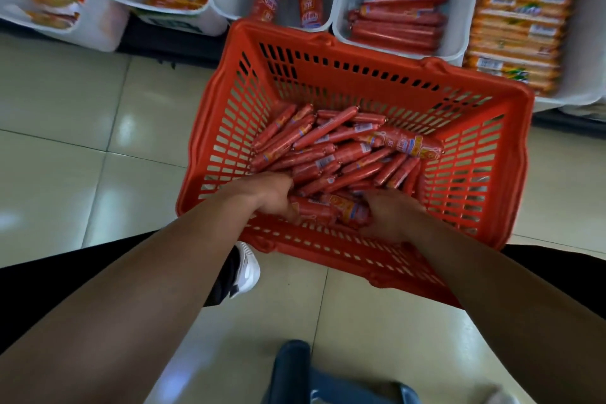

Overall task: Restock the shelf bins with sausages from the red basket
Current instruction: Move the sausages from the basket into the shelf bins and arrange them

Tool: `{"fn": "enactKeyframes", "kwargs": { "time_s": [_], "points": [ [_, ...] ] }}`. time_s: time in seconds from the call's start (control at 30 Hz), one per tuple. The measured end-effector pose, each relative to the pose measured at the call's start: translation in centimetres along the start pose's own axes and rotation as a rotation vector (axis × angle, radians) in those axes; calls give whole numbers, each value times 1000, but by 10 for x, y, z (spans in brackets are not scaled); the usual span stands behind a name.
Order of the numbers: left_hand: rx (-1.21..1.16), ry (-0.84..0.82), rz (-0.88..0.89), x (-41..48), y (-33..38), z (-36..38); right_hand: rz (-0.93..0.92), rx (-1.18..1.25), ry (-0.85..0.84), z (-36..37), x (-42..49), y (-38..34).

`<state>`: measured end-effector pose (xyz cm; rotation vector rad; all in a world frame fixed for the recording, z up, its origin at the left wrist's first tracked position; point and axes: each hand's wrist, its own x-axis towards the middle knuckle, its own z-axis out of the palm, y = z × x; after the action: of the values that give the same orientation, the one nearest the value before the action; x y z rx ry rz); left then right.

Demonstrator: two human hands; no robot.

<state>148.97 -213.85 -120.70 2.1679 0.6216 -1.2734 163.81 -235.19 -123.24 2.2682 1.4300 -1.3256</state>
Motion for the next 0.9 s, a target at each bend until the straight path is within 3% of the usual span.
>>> {"fn": "enactKeyframes", "kwargs": {
  "time_s": [0.17, 0.27, 0.43, 0.63, 0.9],
  "points": [
    [1, 53, -51, -27, -18, -18, 42, 86, -154, -12, -14, -6],
    [-18, 128, -52, -47, -21, -42, 75, 136, -134, -36, -30, -5],
    [-70, 260, 25, -98, -19, -99, 50, 143, 107, -108, -60, -18],
    [-182, 508, 54, -151, -18, -160, 39, 352, 433, -171, -88, -33],
    [-387, 702, 17, -96, -28, -224, 113, 628, 643, -188, -48, -49]
  ]
}}
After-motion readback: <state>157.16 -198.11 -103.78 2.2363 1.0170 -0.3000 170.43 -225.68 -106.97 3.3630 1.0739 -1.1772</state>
